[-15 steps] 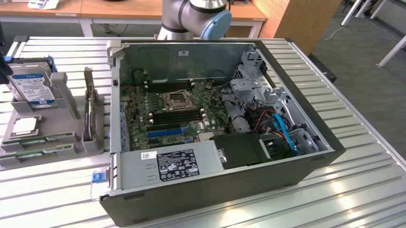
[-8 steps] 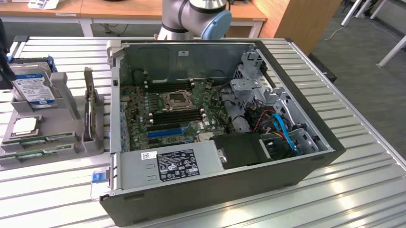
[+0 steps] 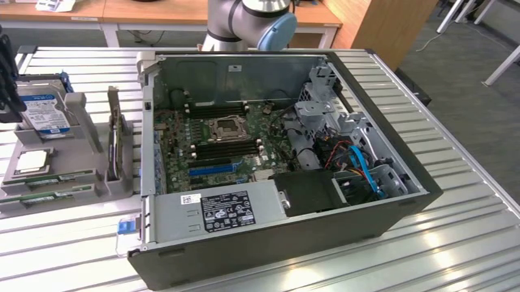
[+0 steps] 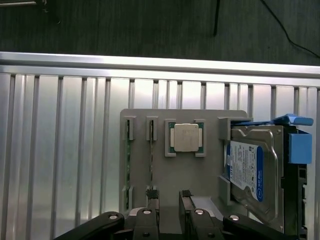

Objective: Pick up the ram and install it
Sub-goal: 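Pick up the ram and move it above insertion slot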

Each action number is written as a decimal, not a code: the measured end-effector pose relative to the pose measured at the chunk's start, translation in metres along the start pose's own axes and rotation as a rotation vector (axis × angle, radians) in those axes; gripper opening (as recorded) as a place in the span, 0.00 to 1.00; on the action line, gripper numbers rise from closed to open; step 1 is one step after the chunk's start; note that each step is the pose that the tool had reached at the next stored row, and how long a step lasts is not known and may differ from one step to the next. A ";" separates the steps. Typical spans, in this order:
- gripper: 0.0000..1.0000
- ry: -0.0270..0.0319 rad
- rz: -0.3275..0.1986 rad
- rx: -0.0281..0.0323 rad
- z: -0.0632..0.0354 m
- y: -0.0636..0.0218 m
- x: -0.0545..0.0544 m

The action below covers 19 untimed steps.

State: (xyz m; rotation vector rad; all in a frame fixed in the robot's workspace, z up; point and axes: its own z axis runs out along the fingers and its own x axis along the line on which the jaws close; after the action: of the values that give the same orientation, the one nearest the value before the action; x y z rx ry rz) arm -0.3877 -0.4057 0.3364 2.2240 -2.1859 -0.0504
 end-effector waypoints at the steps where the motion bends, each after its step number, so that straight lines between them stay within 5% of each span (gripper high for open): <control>1: 0.29 0.0000 0.000 0.0000 0.0018 -0.0001 0.000; 19: 0.29 0.0000 0.000 0.0000 0.0325 -0.0013 0.000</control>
State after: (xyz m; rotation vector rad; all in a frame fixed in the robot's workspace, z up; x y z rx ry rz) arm -0.3876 -0.4057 0.3038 2.2240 -2.1859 -0.0504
